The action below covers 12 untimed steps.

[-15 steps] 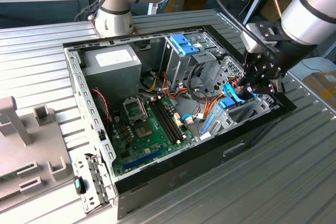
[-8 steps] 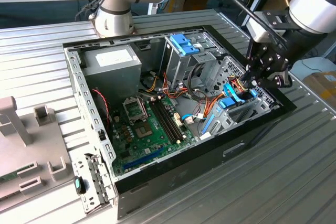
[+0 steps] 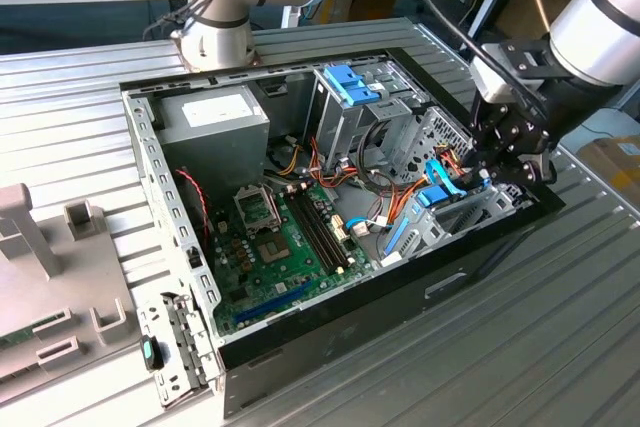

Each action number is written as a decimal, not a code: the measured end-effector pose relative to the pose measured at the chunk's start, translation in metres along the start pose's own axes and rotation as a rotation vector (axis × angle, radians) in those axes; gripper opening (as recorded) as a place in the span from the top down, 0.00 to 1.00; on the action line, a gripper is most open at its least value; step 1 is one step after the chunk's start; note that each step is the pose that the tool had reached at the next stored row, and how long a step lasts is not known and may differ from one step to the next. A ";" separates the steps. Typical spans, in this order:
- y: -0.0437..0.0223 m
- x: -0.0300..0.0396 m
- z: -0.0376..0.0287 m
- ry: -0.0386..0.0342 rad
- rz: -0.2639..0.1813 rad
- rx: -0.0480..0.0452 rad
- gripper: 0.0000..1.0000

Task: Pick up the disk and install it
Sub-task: 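Insert the first disk wire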

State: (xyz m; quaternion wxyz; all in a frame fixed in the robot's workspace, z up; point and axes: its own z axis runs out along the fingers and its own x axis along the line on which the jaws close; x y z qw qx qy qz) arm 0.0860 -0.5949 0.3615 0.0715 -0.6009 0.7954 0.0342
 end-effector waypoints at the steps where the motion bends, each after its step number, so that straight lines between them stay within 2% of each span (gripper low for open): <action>1: 0.0008 0.0004 0.0012 0.0006 0.000 0.0000 0.73; 6: 0.0049 0.0025 0.0075 0.0037 -0.014 -0.0017 0.73; 7: 0.0049 0.0026 0.0083 0.0061 -0.017 -0.0019 0.73; 8: 0.0050 0.0030 0.0106 0.0124 -0.028 -0.0029 0.73; 9: 0.0050 0.0032 0.0119 0.0224 -0.036 -0.0030 0.73; 12: 0.0050 0.0032 0.0119 0.0234 -0.036 -0.0030 0.73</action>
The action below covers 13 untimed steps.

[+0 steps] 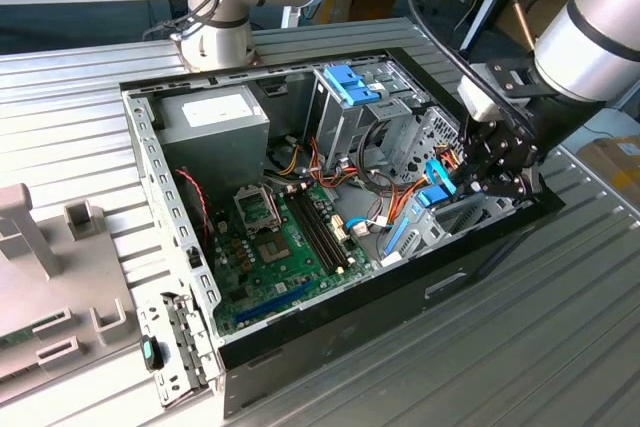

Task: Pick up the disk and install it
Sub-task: 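Insert the first disk wire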

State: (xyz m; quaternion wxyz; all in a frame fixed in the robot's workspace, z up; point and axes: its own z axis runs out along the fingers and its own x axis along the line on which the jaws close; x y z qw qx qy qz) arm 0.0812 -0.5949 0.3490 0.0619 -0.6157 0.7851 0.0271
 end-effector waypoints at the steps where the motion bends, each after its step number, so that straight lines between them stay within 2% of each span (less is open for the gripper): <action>1: 0.0000 0.0000 0.0000 0.0000 0.000 0.0000 0.72; 2: 0.0000 -0.0001 0.0001 0.0054 -0.008 0.0003 0.65; 3: 0.0000 0.0002 0.0014 0.0139 -0.055 -0.0032 0.65; 5: -0.0007 0.0003 0.0034 0.0222 -0.094 -0.0064 0.65; 7: -0.0046 -0.0005 0.0055 0.0219 -0.094 -0.0065 0.65; 8: -0.0048 -0.0002 0.0073 0.0225 -0.094 -0.0065 0.65; 13: -0.0030 0.0028 0.0072 0.0233 -0.113 -0.0083 0.65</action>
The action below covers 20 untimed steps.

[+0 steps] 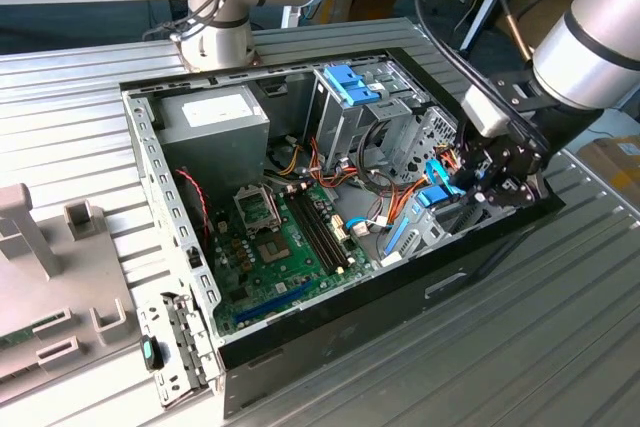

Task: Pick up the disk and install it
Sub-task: 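Insert the first disk wire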

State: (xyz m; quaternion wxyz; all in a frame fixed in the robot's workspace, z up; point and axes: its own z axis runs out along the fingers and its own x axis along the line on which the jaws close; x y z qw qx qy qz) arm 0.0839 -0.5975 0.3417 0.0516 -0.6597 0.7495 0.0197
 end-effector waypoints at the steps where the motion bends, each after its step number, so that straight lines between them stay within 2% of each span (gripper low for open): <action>1: 0.0000 0.0000 0.0001 0.0079 -0.007 0.0003 0.65; 4: 0.0002 0.0004 0.0023 0.0169 -0.026 -0.0006 0.65; 6: 0.0003 0.0004 0.0026 0.0198 -0.031 -0.0007 0.65; 12: 0.0003 0.0004 0.0026 0.0200 -0.033 -0.0009 0.65; 13: 0.0002 0.0003 0.0025 0.0201 -0.034 -0.0009 0.80; 15: -0.0004 -0.0013 -0.0136 0.0217 -0.035 -0.0008 0.83; 16: -0.0003 -0.0019 -0.0186 -0.0099 -0.033 -0.0042 0.83; 18: -0.0002 -0.0020 -0.0186 -0.0343 -0.032 -0.0069 0.83; 20: -0.0003 -0.0021 -0.0186 -0.0371 -0.032 -0.0072 0.83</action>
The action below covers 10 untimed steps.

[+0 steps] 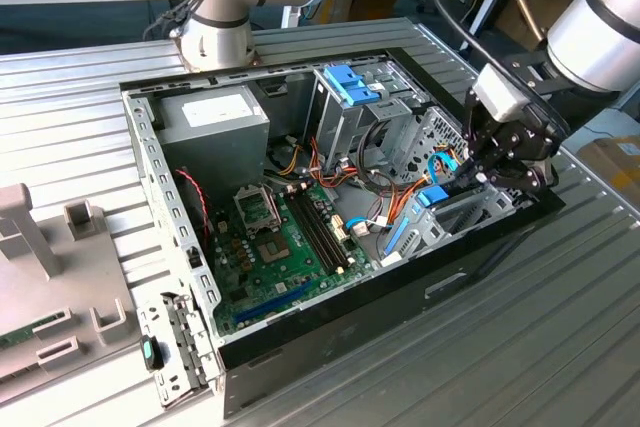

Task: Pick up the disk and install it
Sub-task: 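Insert the first disk wire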

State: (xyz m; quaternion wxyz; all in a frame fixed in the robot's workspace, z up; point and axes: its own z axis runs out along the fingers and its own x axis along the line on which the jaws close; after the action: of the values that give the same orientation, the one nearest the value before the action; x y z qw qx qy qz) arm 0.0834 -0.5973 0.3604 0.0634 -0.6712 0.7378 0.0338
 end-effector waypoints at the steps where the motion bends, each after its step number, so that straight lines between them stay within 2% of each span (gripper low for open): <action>1: 0.0000 0.0000 0.0000 0.0000 0.000 0.0000 0.83; 2: -0.0005 -0.0007 0.0002 0.0001 0.000 0.0000 0.83; 4: -0.0056 -0.0055 0.0016 -0.0001 0.000 0.0000 0.83; 8: -0.0056 -0.0058 0.0010 -0.0003 0.000 0.0000 0.83; 10: -0.0048 -0.0147 0.0020 0.0000 0.000 0.0000 0.83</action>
State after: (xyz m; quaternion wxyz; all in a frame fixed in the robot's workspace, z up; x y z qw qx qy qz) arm 0.0896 -0.5830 0.3605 0.0634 -0.6712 0.7378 0.0337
